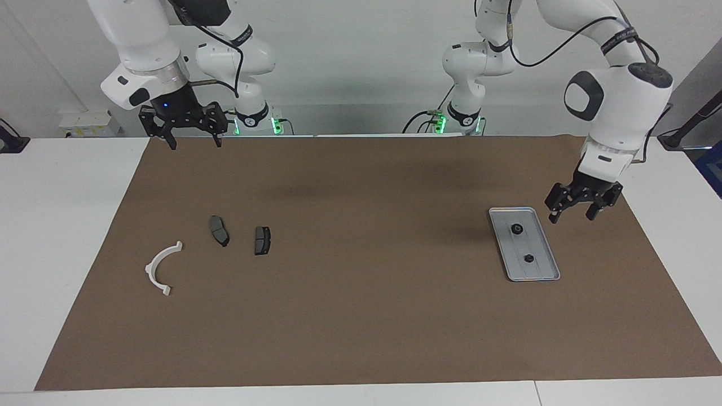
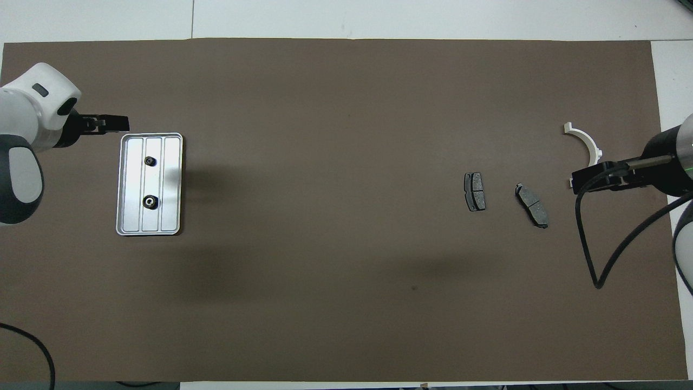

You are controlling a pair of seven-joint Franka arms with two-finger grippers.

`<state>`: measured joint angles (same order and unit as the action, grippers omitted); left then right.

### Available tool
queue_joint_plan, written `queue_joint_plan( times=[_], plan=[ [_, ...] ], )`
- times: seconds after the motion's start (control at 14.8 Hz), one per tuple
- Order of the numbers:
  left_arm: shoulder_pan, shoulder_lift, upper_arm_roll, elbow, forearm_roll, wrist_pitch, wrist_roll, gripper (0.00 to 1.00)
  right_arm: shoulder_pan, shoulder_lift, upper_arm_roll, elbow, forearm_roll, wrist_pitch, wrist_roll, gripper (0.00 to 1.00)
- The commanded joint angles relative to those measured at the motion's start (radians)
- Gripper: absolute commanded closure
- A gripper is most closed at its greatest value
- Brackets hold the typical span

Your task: Pick bearing gear from pile to tray

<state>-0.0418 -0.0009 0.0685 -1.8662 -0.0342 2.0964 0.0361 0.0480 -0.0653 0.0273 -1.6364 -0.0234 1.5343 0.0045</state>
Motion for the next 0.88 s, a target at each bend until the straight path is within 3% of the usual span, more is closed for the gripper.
queue_joint_plan(
  times=[0.0,0.2,0.81],
  plan=[
    [0.008,-0.108,-0.006,-0.013,-0.013,-0.148,-0.005,0.0,-0.005,-0.014,0.005,-0.013,0.016,0.015,0.011,0.0],
    [0.002,-0.082,-0.007,0.119,-0.001,-0.364,0.004,0.0,-0.005,-0.013,0.005,-0.013,0.016,0.015,0.011,0.0],
    [-0.03,-0.057,-0.021,0.159,0.037,-0.443,0.016,0.0,-0.005,-0.014,0.005,-0.013,0.016,0.015,0.011,0.0]
  ],
)
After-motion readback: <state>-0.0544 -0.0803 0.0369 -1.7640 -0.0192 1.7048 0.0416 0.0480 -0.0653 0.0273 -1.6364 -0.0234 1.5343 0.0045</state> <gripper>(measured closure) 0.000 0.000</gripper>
